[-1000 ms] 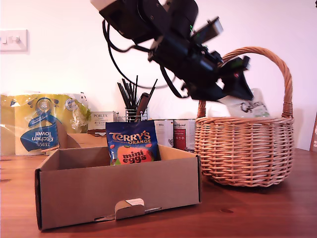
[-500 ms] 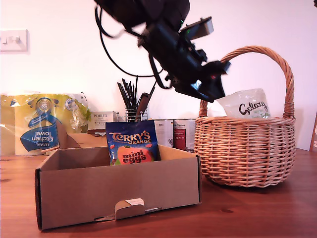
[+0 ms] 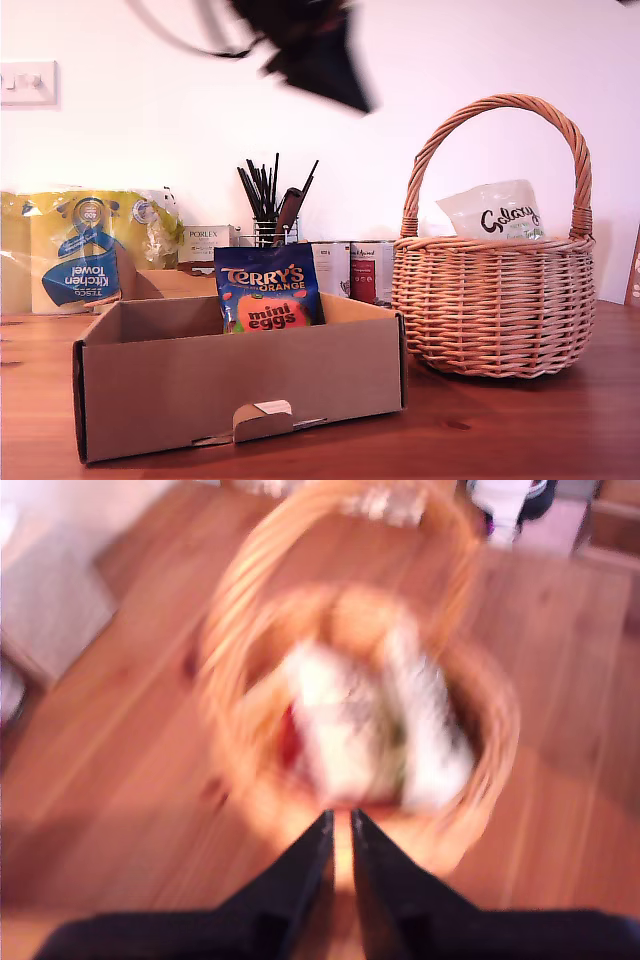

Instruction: Move the bags of Easter eggs from the cardboard box on the left into the woven basket on the right side.

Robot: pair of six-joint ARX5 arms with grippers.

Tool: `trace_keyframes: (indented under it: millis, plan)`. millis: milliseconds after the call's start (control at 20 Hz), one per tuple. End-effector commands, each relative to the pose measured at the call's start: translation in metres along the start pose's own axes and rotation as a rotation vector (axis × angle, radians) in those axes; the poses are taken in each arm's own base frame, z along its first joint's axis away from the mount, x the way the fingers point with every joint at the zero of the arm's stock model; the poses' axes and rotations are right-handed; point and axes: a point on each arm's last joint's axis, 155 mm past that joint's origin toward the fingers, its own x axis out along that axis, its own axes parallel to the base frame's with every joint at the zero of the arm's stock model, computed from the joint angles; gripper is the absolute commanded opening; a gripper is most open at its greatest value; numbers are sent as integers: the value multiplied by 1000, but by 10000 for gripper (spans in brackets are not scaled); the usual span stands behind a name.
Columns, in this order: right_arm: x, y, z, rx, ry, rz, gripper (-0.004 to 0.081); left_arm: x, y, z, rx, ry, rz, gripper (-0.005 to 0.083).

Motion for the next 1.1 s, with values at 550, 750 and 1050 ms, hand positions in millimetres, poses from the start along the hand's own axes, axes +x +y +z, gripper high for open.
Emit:
trace_keyframes:
  millis: [550,750,1050]
  plan:
    - [55,-24,10,15,53,12,-12,-36,119,-63,10,-1,93,470]
    - [57,-25,14,10,39,9,-12,-23,124,-67,167,24,108,653]
    - [57,-25,14,10,40,9,-12,14,129,-104,124,86,44,653]
